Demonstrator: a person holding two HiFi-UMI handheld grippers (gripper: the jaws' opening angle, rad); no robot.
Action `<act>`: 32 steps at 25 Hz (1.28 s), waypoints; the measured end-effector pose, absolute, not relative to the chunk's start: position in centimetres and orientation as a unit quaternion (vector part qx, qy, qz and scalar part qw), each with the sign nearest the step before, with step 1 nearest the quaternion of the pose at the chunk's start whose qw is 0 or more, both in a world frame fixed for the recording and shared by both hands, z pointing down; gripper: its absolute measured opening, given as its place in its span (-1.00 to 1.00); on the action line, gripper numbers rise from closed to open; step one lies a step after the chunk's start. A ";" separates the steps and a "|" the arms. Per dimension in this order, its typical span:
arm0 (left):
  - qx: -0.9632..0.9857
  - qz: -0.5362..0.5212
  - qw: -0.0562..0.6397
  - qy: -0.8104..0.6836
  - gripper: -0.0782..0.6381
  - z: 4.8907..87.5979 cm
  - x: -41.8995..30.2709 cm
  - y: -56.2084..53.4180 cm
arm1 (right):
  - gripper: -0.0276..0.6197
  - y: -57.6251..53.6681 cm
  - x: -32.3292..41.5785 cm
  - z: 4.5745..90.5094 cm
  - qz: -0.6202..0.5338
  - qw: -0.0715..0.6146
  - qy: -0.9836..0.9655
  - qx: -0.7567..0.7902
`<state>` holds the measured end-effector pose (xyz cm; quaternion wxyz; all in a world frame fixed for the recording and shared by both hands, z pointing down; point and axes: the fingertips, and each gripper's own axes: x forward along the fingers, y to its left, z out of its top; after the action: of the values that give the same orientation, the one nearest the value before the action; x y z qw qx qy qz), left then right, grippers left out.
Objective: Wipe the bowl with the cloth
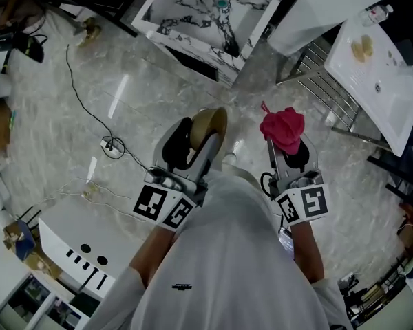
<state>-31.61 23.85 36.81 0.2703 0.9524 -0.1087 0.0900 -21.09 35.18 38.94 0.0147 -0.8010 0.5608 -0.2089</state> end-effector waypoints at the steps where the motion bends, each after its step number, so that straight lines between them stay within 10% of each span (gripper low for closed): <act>1: 0.952 0.085 0.272 -0.109 -0.04 36.8 -30.9 23.1 | -0.46 34.3 -20.6 38.8 -0.208 0.012 0.565 -0.798; 32: 0.907 -0.011 0.274 -0.320 -0.04 33.7 -9.9 -1.5 | -0.46 3.8 -0.2 35.5 -0.158 -0.058 0.770 -0.615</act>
<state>-9.90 -1.50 33.67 0.2740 0.9068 -0.3201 -0.0107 -0.25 3.85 35.50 -0.0578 -0.6150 0.7703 -0.1583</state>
